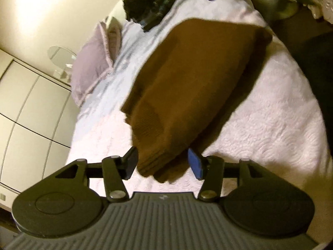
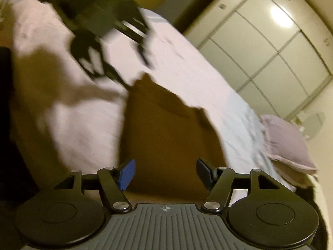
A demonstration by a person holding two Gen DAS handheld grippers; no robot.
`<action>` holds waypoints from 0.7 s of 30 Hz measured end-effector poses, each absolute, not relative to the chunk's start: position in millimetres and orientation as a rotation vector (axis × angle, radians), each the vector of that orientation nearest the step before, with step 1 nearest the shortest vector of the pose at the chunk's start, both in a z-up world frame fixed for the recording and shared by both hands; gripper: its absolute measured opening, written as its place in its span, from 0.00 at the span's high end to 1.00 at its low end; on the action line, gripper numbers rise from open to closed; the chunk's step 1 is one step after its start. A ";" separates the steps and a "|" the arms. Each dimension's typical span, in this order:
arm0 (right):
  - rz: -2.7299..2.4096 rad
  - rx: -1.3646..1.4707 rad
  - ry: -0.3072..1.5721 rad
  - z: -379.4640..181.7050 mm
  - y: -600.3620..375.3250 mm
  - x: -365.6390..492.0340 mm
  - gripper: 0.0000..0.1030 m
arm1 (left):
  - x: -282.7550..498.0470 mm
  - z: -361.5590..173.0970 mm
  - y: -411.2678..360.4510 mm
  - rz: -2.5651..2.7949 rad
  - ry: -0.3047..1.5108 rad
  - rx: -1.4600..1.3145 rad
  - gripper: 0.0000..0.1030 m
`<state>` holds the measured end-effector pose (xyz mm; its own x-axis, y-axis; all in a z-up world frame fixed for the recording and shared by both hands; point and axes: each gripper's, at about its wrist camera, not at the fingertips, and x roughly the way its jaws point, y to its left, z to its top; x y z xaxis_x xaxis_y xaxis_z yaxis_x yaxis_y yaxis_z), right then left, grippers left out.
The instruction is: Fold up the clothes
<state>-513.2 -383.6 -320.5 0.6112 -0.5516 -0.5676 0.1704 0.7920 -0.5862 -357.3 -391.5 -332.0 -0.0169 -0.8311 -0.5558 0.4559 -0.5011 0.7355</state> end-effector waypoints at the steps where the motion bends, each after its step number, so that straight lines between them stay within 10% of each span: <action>1: -0.431 -0.542 0.831 -325.0 -374.4 -503.5 0.37 | -357.0 -335.6 -394.3 -1.703 -0.433 1.289 0.51; 9: -0.476 -0.676 1.002 -391.1 -383.3 -456.4 0.38 | -350.6 -349.5 -381.6 -1.738 -0.537 1.263 0.27; 12: -0.468 -0.683 1.028 -389.8 -394.9 -459.6 0.66 | -351.9 -356.7 -381.1 -1.738 -0.582 1.280 0.24; 16: -0.469 -0.628 0.984 -372.8 -399.7 -473.5 0.75 | -360.4 -366.8 -391.4 -1.714 -0.685 1.317 0.20; 20: -0.485 -0.591 0.937 -352.6 -401.8 -488.3 0.76 | -373.2 -375.5 -408.4 -1.673 -0.807 1.363 0.22; 21: -0.489 -0.582 0.925 -347.6 -402.3 -492.0 0.76 | -376.1 -376.7 -413.1 -1.668 -0.817 1.377 0.38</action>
